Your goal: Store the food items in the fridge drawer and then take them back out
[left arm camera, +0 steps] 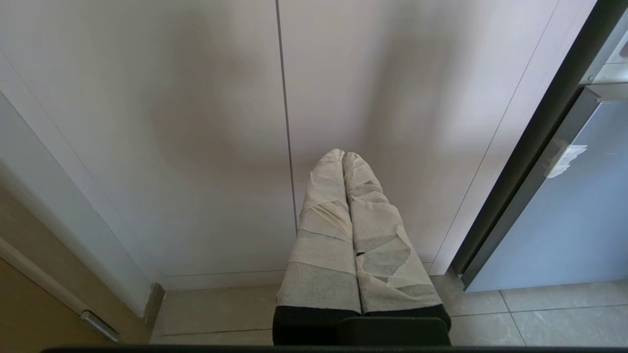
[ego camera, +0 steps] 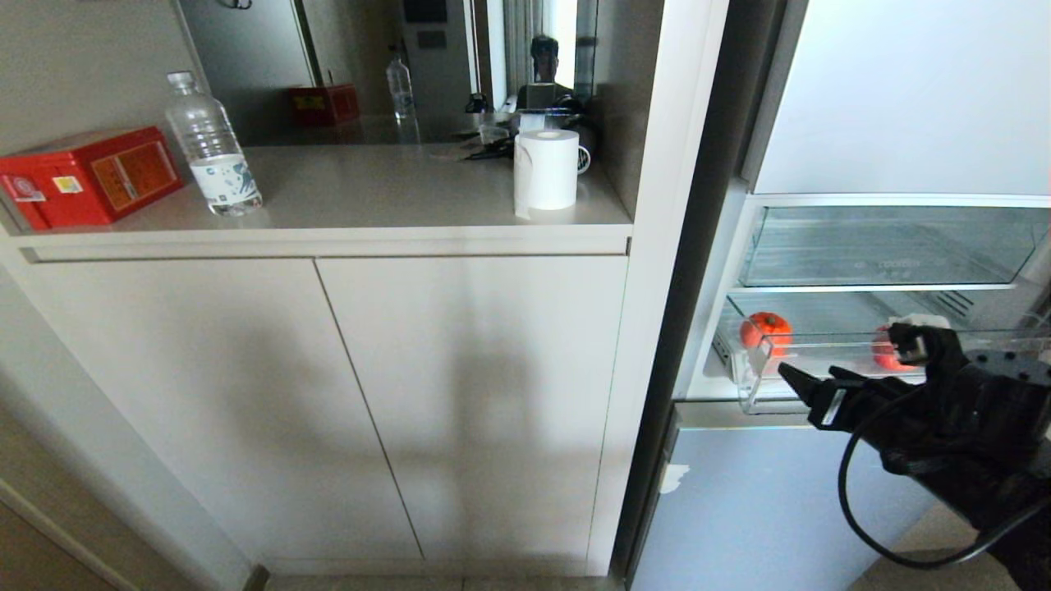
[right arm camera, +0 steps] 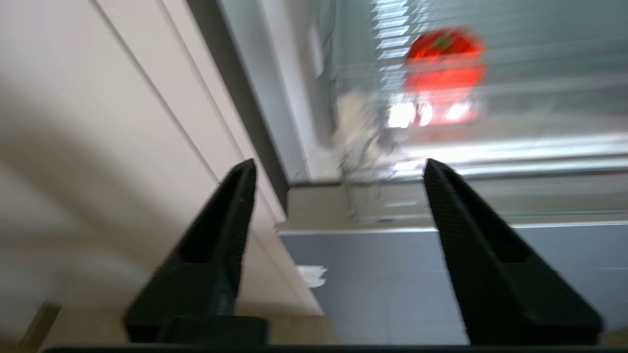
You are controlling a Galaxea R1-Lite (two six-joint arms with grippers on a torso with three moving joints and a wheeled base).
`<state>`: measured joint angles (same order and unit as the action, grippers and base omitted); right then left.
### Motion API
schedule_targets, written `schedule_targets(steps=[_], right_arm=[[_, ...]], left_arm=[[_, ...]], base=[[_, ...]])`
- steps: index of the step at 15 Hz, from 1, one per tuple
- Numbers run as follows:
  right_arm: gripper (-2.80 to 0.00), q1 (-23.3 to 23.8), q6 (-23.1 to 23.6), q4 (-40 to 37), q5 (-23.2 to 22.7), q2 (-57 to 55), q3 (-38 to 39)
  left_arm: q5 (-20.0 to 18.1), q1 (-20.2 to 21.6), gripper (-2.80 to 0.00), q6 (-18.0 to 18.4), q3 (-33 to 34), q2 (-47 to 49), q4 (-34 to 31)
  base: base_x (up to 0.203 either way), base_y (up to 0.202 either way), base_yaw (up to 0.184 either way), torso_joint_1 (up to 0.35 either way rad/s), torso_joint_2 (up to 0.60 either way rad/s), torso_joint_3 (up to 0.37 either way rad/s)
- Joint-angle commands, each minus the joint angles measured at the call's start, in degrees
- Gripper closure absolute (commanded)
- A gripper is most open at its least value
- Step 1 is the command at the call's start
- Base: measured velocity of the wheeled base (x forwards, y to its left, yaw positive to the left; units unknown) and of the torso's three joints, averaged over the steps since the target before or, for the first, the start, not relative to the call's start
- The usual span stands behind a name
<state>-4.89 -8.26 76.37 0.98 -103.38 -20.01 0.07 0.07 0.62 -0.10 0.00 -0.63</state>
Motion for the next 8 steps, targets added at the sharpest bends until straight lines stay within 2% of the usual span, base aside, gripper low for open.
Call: schedule_targets(steps=[1,4,6,8], right_arm=[[-2.8,3.12,0.0,-14.36,0.22,10.21,-6.12],[-2.8,7.89,0.3,-43.7,-0.73,11.84,-24.76],[-2.8,9.96,1.07,-55.42,-2.47,8.15,-35.6],[-2.8,11.01,2.31,-59.82,-3.39,0.7,-42.52]], left_arm=[[0.01,0.01,0.0,-0.01,0.01,0.09,0.02],[0.01,0.01,0.0,0.03,0.01,0.09,0.02],[0.01,0.01,0.0,0.08,0.01,0.09,0.02],[0.01,0.01,0.0,0.08,0.01,0.09,0.02]], base=[[0.0,0.0,0.0,0.0,0.0,0.0],[0.0,0.0,0.0,0.0,0.0,0.0],[0.0,0.0,0.0,0.0,0.0,0.0],[0.0,0.0,0.0,0.0,0.0,0.0]])
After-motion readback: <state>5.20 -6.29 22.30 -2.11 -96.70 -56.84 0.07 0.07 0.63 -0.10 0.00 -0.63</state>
